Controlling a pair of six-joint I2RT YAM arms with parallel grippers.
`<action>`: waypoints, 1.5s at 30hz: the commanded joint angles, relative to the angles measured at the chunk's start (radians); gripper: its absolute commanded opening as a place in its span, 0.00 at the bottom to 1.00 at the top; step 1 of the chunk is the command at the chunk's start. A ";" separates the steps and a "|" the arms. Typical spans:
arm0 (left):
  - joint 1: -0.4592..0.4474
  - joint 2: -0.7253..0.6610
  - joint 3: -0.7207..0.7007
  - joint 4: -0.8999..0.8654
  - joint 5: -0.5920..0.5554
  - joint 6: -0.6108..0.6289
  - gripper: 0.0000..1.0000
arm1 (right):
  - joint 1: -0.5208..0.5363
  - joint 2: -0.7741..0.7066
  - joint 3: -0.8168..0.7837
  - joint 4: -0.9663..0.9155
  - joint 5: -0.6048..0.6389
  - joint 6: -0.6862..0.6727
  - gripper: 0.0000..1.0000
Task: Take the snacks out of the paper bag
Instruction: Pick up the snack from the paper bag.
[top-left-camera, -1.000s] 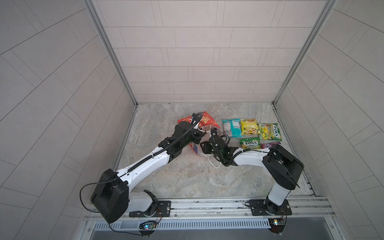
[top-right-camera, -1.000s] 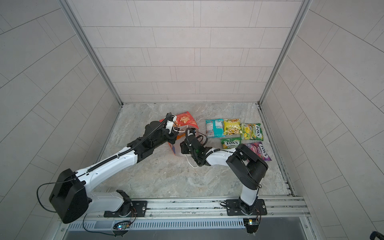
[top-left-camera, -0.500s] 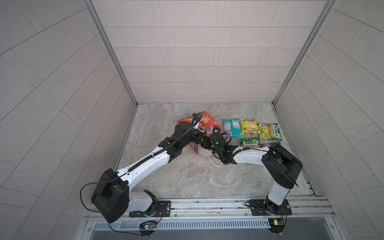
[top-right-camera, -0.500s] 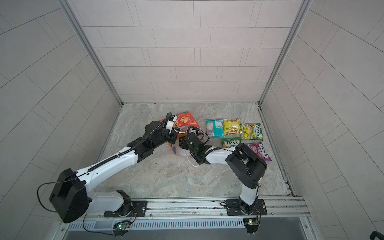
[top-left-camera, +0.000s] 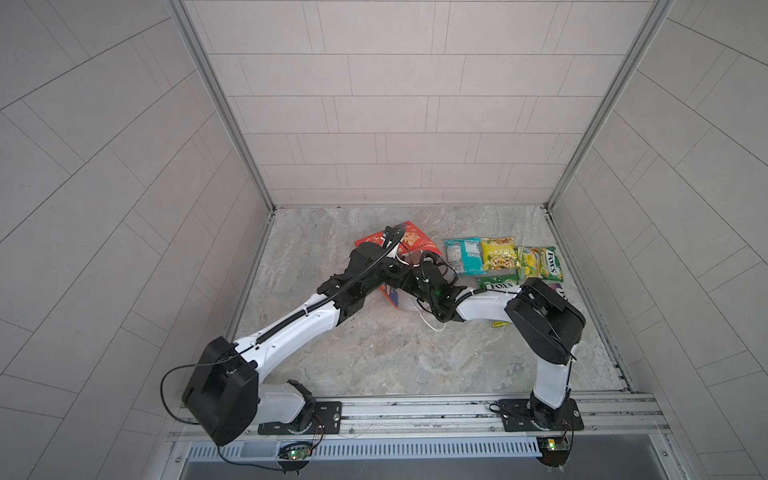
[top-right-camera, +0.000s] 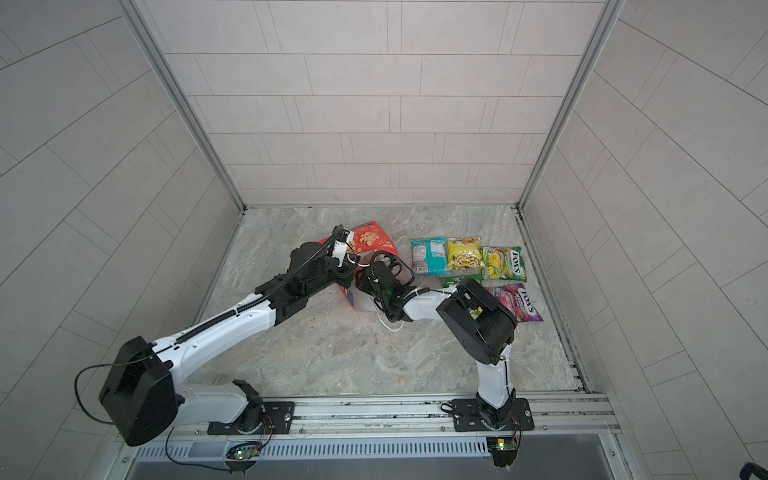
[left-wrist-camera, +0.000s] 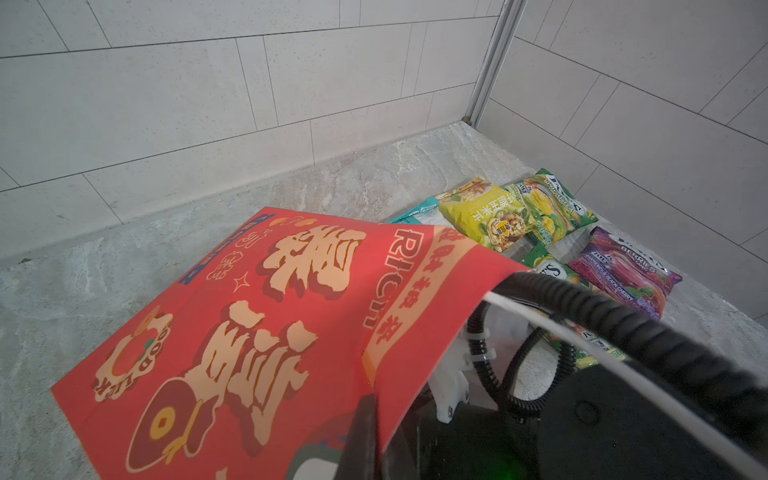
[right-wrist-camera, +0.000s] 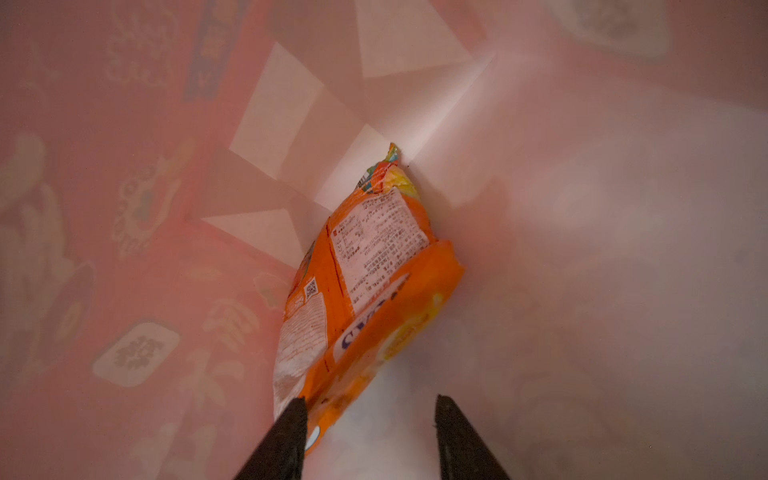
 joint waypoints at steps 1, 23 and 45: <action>0.003 -0.004 -0.005 0.047 0.025 -0.010 0.00 | -0.008 0.031 0.031 0.011 0.011 0.070 0.38; 0.005 -0.024 -0.023 0.028 -0.081 -0.006 0.00 | -0.017 -0.158 -0.066 0.007 -0.019 -0.016 0.00; 0.002 -0.002 -0.009 0.040 0.029 0.004 0.00 | -0.046 -0.069 -0.019 0.010 -0.106 0.079 0.50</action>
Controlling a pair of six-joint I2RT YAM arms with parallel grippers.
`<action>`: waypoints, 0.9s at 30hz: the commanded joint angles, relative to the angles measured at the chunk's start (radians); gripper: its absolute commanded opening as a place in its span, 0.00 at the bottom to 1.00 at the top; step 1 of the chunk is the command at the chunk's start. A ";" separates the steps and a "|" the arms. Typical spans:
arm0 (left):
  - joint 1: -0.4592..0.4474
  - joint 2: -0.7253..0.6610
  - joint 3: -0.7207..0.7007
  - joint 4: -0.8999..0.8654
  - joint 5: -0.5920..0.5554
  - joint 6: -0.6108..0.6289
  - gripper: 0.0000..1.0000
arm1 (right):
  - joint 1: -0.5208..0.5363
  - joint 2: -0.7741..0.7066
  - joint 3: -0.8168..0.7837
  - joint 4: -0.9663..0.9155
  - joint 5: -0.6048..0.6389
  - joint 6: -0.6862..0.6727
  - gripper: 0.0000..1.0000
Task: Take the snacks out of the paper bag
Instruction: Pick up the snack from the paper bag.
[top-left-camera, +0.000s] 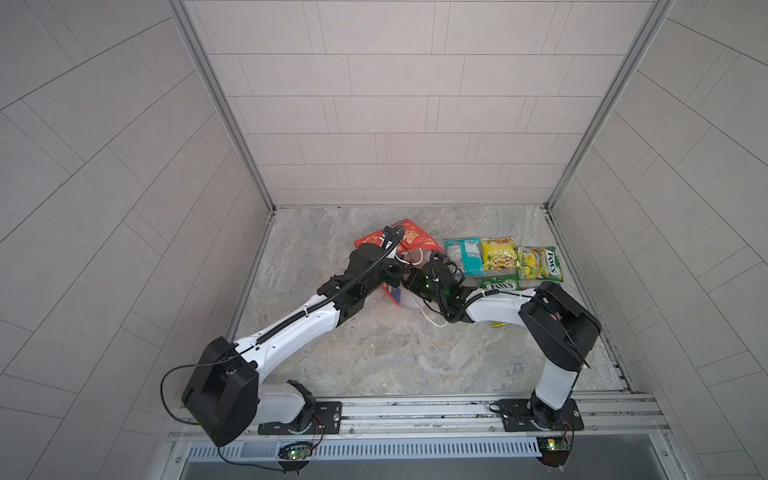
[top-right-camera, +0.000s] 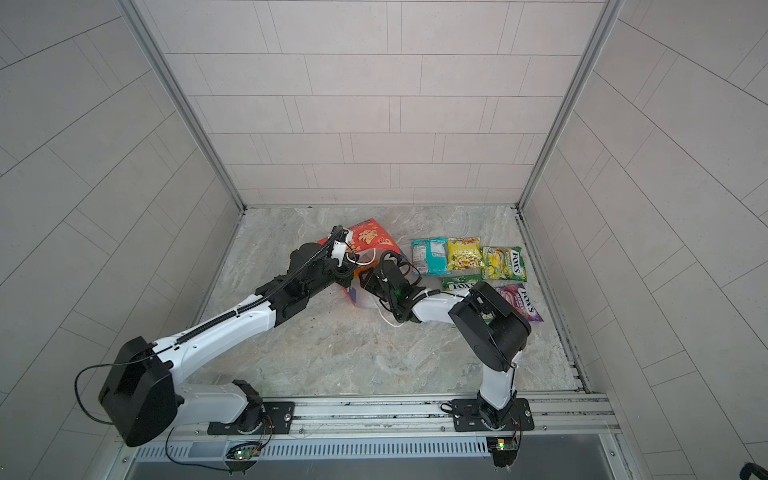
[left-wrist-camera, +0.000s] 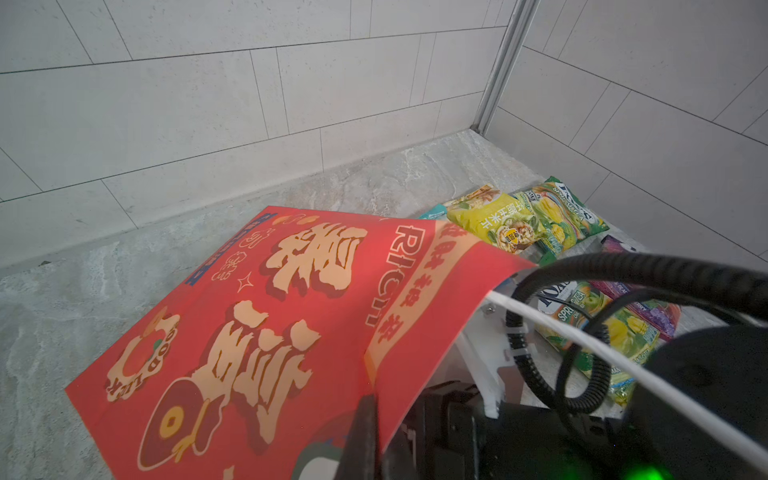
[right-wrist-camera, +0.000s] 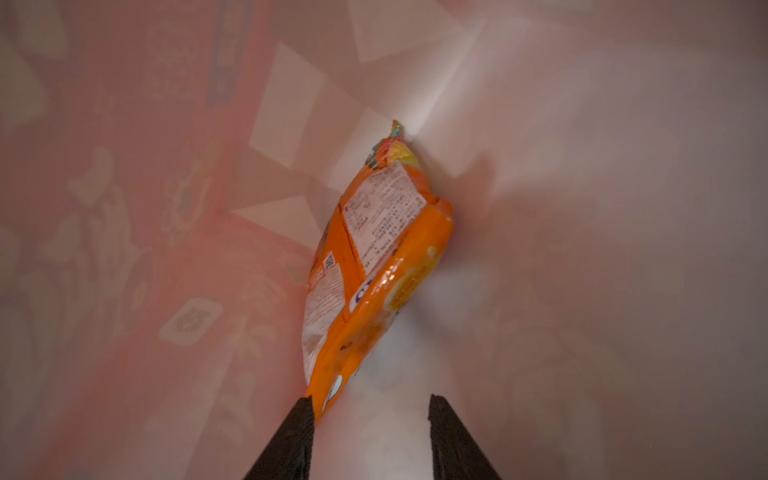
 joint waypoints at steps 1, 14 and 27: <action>0.003 0.002 0.003 0.018 0.057 0.001 0.00 | -0.011 0.028 0.059 0.013 -0.010 0.060 0.50; 0.000 0.002 -0.011 0.040 0.098 0.003 0.00 | -0.019 0.179 0.115 0.097 -0.003 0.207 0.32; 0.002 -0.001 -0.022 0.025 -0.002 0.006 0.00 | -0.018 0.078 0.046 0.094 -0.007 0.199 0.00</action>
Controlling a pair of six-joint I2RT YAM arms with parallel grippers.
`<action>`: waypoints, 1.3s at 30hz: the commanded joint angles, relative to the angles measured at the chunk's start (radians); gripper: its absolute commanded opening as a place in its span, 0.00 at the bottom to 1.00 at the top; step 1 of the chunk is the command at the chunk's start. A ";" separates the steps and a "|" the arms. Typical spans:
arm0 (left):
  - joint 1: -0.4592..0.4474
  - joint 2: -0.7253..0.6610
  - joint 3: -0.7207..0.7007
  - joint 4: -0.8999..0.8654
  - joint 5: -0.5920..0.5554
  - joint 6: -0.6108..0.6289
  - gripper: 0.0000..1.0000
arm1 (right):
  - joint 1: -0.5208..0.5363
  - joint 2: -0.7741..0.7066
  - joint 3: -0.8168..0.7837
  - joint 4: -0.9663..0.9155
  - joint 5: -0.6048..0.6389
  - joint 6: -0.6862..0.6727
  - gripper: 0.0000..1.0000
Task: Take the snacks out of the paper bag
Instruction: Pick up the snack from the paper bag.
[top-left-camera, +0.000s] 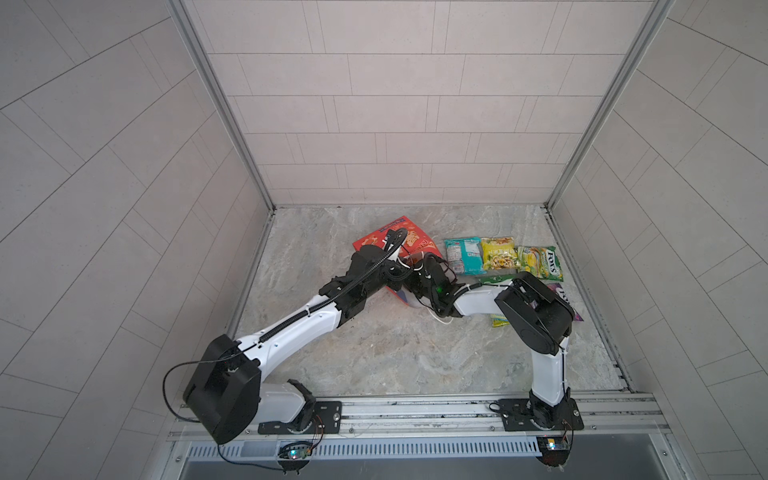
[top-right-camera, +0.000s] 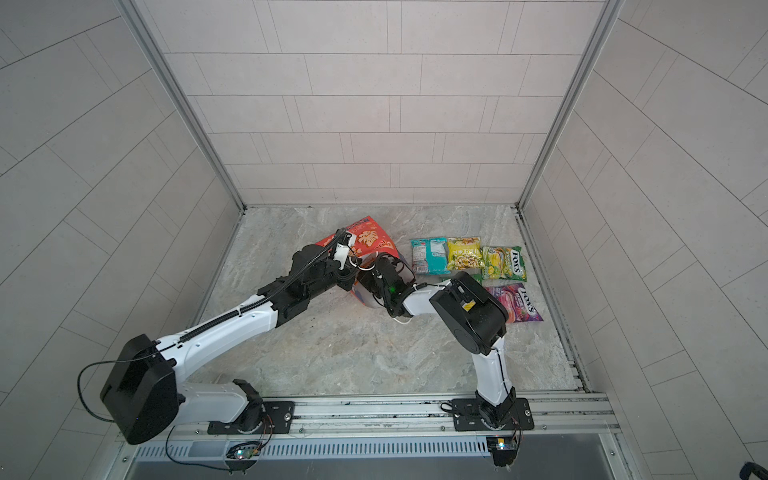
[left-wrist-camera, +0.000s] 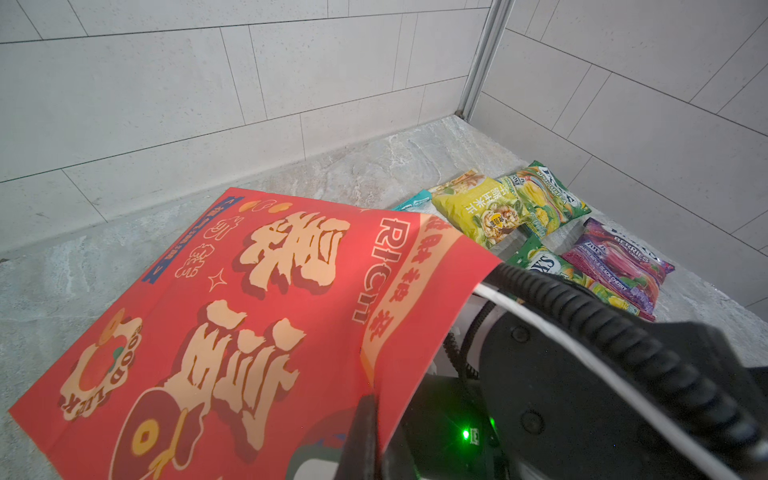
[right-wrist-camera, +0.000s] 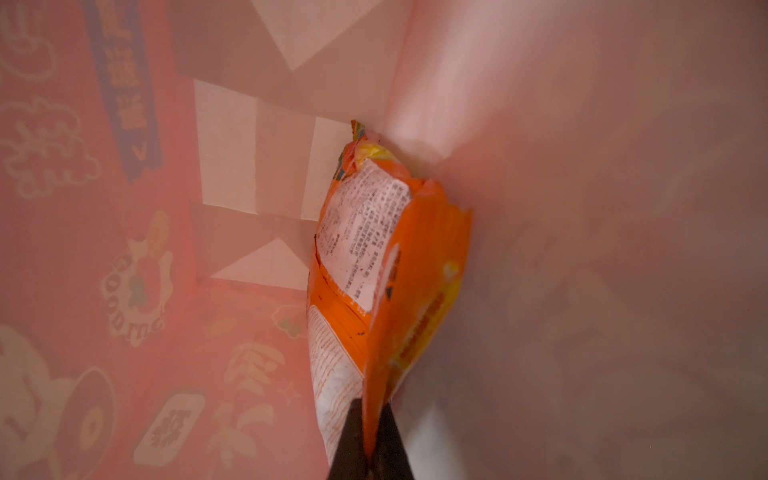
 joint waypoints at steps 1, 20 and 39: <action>0.000 -0.009 -0.004 0.013 -0.031 0.003 0.00 | -0.006 -0.074 -0.028 -0.015 0.010 0.017 0.00; 0.000 0.007 0.046 -0.085 -0.109 0.043 0.00 | -0.003 -0.337 -0.171 -0.183 0.018 -0.143 0.00; 0.000 0.025 0.188 -0.268 -0.219 0.008 0.00 | -0.123 -0.823 -0.073 -0.623 -0.244 -0.760 0.00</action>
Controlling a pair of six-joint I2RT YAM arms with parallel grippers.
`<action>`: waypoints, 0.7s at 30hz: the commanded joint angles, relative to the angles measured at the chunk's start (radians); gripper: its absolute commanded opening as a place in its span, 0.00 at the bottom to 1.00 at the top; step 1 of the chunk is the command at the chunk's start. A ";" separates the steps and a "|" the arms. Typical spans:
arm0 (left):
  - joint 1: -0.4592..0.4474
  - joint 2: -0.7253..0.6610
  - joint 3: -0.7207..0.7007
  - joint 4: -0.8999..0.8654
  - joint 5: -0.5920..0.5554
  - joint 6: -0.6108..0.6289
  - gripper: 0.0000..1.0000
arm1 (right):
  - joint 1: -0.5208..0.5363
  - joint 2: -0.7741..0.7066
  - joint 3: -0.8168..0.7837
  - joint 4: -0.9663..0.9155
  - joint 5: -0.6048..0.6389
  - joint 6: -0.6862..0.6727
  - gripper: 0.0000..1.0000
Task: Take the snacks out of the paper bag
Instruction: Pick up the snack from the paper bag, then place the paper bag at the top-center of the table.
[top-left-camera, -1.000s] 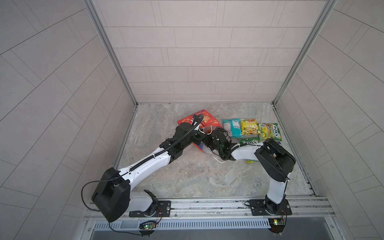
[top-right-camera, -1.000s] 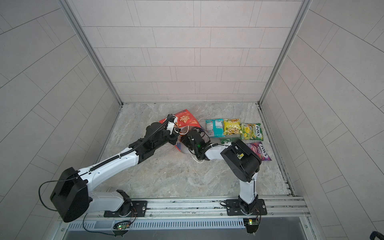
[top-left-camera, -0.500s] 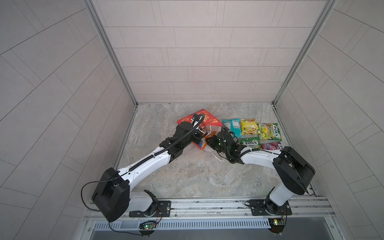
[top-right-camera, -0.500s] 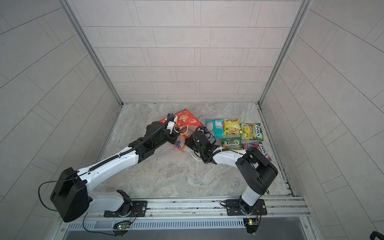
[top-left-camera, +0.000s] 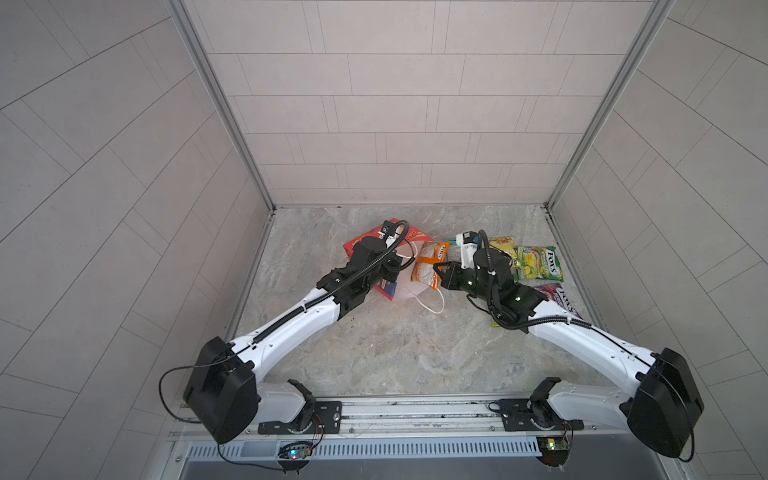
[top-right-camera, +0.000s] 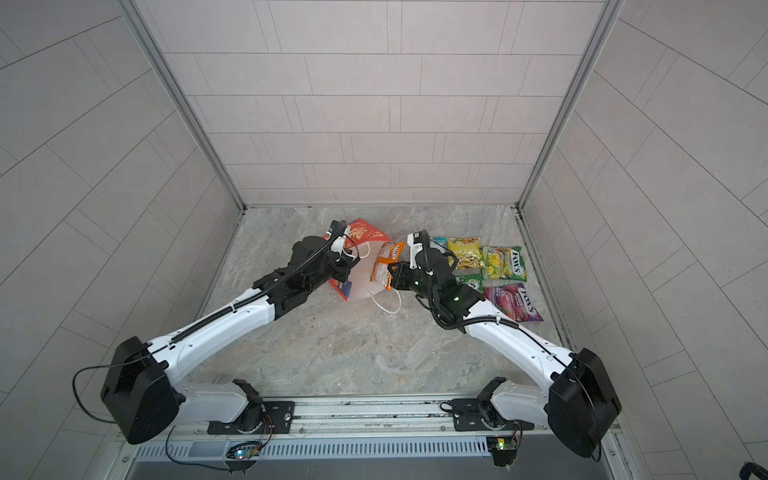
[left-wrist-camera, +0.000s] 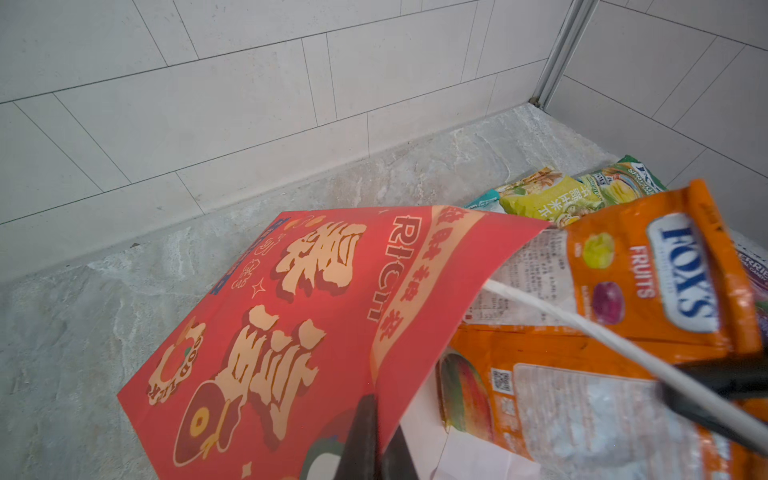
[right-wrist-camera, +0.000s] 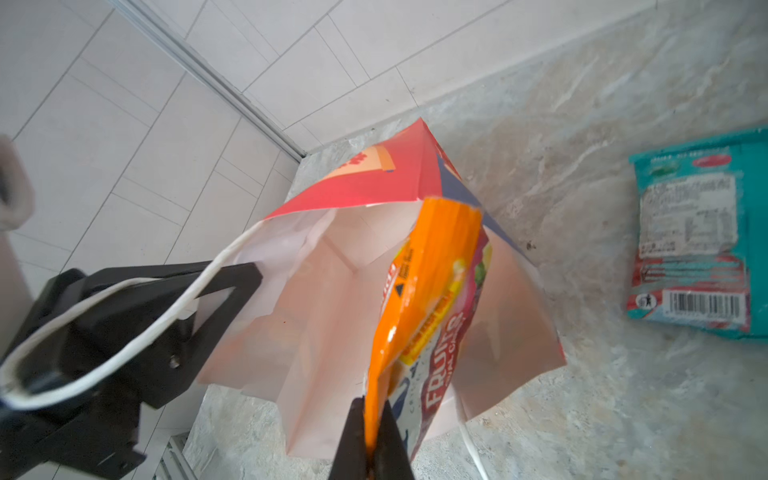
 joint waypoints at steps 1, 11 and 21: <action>0.003 0.027 0.072 -0.094 -0.035 -0.023 0.00 | -0.029 -0.067 0.063 -0.063 -0.134 -0.122 0.00; 0.041 0.109 0.325 -0.390 0.009 -0.095 0.00 | -0.220 -0.247 0.194 -0.139 -0.308 -0.114 0.00; 0.210 0.151 0.432 -0.432 0.315 -0.228 0.00 | -0.400 -0.280 0.256 -0.158 -0.208 0.026 0.00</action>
